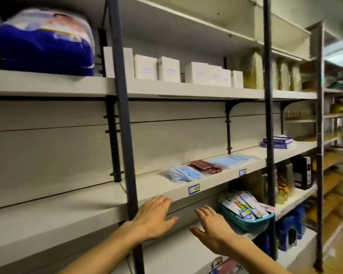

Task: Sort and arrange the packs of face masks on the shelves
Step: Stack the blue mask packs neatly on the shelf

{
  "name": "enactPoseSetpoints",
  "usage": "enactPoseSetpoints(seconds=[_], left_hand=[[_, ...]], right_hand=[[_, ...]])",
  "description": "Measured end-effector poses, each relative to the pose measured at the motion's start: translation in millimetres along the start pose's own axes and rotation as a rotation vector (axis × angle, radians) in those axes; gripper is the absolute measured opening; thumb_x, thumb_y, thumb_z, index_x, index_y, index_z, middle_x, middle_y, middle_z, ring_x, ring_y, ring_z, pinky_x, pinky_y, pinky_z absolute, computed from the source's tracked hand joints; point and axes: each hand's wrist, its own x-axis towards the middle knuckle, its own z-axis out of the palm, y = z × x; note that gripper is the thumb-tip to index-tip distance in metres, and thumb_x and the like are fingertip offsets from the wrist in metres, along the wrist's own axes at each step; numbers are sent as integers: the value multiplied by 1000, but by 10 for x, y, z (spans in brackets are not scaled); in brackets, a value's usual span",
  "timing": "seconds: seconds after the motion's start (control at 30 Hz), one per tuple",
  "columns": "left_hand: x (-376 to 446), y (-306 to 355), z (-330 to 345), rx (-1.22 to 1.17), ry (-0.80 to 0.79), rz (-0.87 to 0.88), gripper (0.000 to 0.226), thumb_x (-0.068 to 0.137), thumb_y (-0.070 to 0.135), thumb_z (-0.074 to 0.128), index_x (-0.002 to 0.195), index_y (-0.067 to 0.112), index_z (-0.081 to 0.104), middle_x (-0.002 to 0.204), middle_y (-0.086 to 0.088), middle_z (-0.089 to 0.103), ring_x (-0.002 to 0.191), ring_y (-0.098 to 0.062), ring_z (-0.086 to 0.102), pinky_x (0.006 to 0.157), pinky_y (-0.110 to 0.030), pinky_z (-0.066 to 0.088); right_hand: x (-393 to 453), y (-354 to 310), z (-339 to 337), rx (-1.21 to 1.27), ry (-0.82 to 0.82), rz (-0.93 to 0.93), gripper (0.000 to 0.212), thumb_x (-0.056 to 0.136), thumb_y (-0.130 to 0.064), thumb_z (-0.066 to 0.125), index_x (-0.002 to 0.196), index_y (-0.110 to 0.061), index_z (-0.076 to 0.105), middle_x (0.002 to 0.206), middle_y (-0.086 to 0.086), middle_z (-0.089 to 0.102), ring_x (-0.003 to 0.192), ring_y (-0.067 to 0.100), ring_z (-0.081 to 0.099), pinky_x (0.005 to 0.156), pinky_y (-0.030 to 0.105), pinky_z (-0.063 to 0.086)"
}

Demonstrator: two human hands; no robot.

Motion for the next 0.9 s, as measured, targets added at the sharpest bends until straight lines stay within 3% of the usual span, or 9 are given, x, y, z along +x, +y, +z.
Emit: enactPoseSetpoints(seconds=[0.1,0.27,0.5,0.63,0.77,0.9], left_hand=[[496,7,22,25,-65,-51,61,94,62,45,143,25,42,146,1,45,132,-21,45,107,-38,39],[1379,-176,157,18,-50,-130,60,95,63,41,142,25,44,148,0,47,129,-21,49,100,-38,43],[2361,-568,463,54,-61,-256,62,98,63,34,145,23,42,154,-2,41,138,-24,41,109,-39,38],[2742,-743,629,-109,-26,-404,54,97,63,40,132,25,49,143,1,52,125,-23,53,97,-35,45],[2972,-844,817,-289,64,-568,49,90,72,40,110,31,58,119,7,64,101,-20,63,86,-35,53],[3203,-904,913,-333,114,-667,50,87,76,43,96,30,60,98,14,68,90,-13,64,76,-31,52]], right_hand=[[261,317,-56,-80,29,-8,87,90,-76,19,157,-20,25,164,-1,24,155,23,8,124,41,17],[935,797,-164,-166,79,-61,70,100,-56,42,157,-20,21,162,-1,26,154,23,10,124,40,17],[2087,1217,-436,-118,104,-109,60,101,-56,40,150,-21,36,153,2,40,140,22,35,117,40,32],[2568,1242,-454,-32,69,-113,66,99,-64,39,149,-22,41,150,4,45,133,23,43,111,42,40],[2972,1234,-395,-57,-16,-153,72,92,-75,37,141,-23,51,146,4,48,130,24,43,112,44,37],[3312,1305,-256,-32,-72,-266,67,93,-76,30,129,-28,59,141,2,52,133,24,39,113,47,30]])
